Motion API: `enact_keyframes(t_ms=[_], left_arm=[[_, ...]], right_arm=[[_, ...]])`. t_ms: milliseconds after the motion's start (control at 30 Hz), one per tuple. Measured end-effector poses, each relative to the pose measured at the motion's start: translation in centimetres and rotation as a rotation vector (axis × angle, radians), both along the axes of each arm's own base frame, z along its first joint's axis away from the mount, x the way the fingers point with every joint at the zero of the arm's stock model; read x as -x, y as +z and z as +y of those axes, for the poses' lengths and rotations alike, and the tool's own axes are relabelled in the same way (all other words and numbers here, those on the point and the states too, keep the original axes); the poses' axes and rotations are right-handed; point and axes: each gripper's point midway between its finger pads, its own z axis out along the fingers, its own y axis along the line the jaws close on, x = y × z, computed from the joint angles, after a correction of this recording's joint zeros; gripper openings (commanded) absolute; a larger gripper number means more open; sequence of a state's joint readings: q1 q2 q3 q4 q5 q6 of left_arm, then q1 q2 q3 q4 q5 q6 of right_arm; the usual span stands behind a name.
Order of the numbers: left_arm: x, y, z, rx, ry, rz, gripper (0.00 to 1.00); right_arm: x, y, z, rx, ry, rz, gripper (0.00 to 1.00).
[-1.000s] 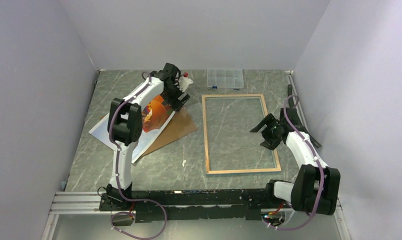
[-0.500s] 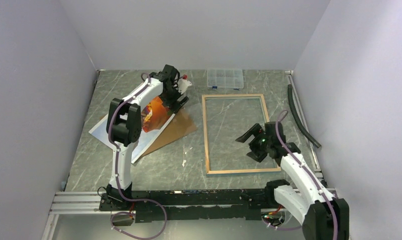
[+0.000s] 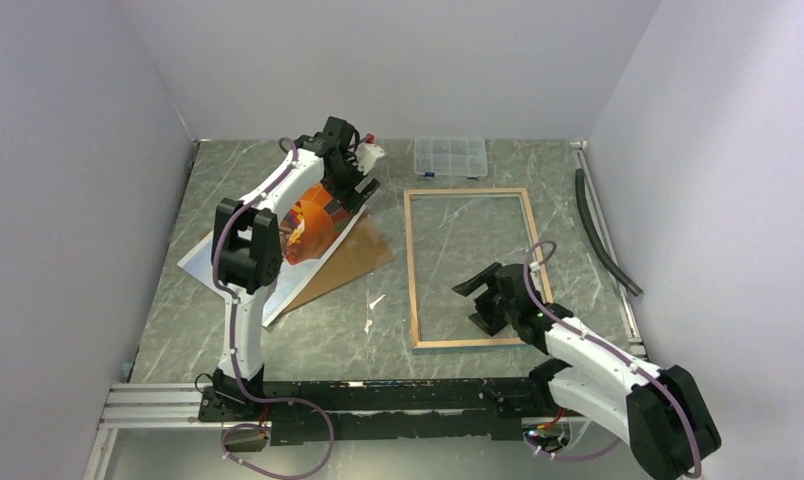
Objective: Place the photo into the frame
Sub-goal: Pick up the photo frame item from the photo frame.
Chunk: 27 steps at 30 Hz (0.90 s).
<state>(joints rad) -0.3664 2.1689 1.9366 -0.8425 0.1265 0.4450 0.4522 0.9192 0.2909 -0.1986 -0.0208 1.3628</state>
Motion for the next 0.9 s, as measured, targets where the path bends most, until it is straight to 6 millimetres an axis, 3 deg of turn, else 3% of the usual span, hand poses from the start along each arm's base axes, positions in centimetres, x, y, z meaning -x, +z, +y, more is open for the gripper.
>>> enact_keyframes(t_ms=[333, 567, 633, 833, 900], left_arm=[[0.1, 0.1, -0.2, 0.022, 0.043, 0.008, 0.94], [0.2, -0.7, 0.3, 0.003, 0.053, 0.012, 0.94], [0.4, -0.8, 0.5, -0.006, 0.056, 0.021, 0.94], [0.9, -1.6, 0.7, -0.013, 0.066, 0.044, 0.94], [1.3, -1.9, 0.8, -0.016, 0.072, 0.058, 0.94]], right_arm=[[-3.5, 0.2, 1.9, -0.031, -0.093, -0.137, 0.77], [-3.9, 0.1, 2.0, -0.064, -0.156, -0.228, 0.69], [-3.9, 0.2, 2.0, -0.059, -0.166, -0.246, 0.62], [-4.0, 0.4, 1.4, -0.032, -0.179, -0.293, 0.28], [-4.3, 1.1, 1.3, -0.034, -0.181, -0.325, 0.23]])
